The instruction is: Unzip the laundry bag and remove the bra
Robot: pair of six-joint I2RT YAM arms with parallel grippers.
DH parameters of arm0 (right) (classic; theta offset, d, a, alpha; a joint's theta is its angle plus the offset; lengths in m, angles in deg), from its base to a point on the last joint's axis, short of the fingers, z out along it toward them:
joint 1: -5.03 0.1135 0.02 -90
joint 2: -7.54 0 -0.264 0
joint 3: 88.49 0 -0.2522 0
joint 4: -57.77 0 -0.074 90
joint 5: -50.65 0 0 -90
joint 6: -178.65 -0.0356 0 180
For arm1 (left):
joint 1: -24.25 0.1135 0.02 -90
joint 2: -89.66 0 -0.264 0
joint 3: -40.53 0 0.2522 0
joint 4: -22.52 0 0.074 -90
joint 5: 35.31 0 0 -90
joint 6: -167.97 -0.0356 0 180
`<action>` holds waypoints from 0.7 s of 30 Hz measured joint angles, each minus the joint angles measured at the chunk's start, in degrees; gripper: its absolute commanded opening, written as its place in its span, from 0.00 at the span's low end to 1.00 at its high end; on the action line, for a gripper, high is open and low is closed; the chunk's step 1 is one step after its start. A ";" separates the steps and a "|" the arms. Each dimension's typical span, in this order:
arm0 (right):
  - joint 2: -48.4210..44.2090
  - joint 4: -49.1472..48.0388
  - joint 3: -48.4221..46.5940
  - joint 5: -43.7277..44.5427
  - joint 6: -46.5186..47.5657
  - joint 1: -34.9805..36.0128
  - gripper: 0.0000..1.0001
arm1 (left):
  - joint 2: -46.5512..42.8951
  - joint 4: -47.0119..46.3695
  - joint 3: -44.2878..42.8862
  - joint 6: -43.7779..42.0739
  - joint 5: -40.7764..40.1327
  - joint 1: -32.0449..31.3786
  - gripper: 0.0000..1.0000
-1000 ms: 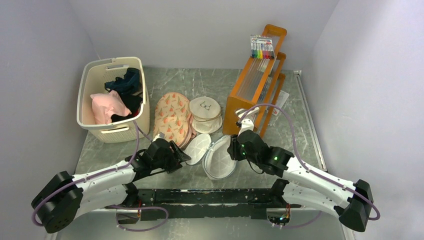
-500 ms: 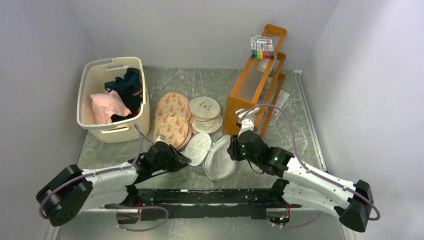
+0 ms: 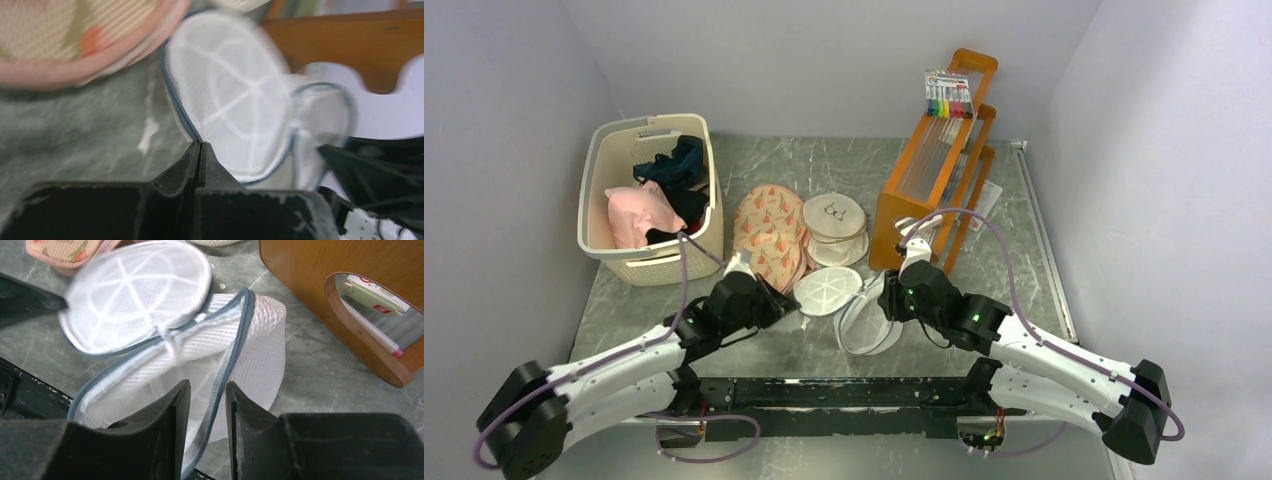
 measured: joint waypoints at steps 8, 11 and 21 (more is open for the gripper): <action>1.57 -2.91 0.20 -2.67 1.49 0.07 0.25 | -15.30 14.91 -14.82 -16.83 -10.95 -0.22 0.07; 3.30 -4.70 0.17 -3.74 1.97 0.13 0.24 | -17.79 19.23 -18.58 -23.50 -14.23 -0.26 0.07; 9.09 -7.23 -3.06 -4.63 2.82 0.17 0.42 | -20.06 20.96 -22.71 -49.55 -14.75 -0.26 0.07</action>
